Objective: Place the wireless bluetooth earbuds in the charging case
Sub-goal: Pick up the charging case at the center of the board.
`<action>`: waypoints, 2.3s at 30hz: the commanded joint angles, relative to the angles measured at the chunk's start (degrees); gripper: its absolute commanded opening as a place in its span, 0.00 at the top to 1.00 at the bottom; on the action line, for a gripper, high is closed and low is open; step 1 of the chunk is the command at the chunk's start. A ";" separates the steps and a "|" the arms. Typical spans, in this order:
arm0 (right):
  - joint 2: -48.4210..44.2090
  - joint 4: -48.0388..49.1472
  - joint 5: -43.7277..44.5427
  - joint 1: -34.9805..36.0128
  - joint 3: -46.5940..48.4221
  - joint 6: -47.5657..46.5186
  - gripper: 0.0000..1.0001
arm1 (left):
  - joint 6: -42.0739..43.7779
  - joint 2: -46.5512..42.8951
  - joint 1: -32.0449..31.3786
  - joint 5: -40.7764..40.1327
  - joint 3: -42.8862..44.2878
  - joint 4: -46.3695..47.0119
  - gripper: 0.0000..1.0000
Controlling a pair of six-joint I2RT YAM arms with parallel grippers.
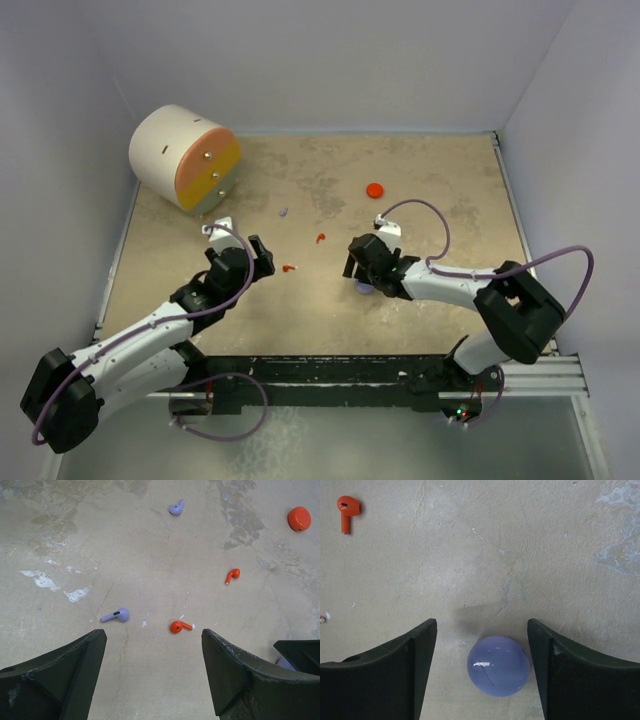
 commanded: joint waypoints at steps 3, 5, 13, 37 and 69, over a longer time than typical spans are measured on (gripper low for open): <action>-5.22 -3.22 1.38 0.27 0.14 0.09 0.17 | 0.74 1.12 -0.26 -1.56 1.00 1.24 0.23; -6.57 -3.67 0.73 0.27 -0.67 0.03 0.16 | 0.76 1.32 -0.29 -1.44 1.06 1.45 0.23; -7.48 -4.04 -1.55 3.17 -2.89 1.79 0.16 | 0.53 0.91 -0.29 -0.86 0.98 1.51 0.23; 3.07 2.01 -0.94 8.78 2.96 0.34 0.15 | -0.75 -1.80 -0.26 -1.50 -0.57 -0.12 0.23; 10.98 3.72 -1.47 19.03 9.47 1.30 0.14 | -0.64 -1.03 -0.31 -2.92 -1.46 -1.20 0.23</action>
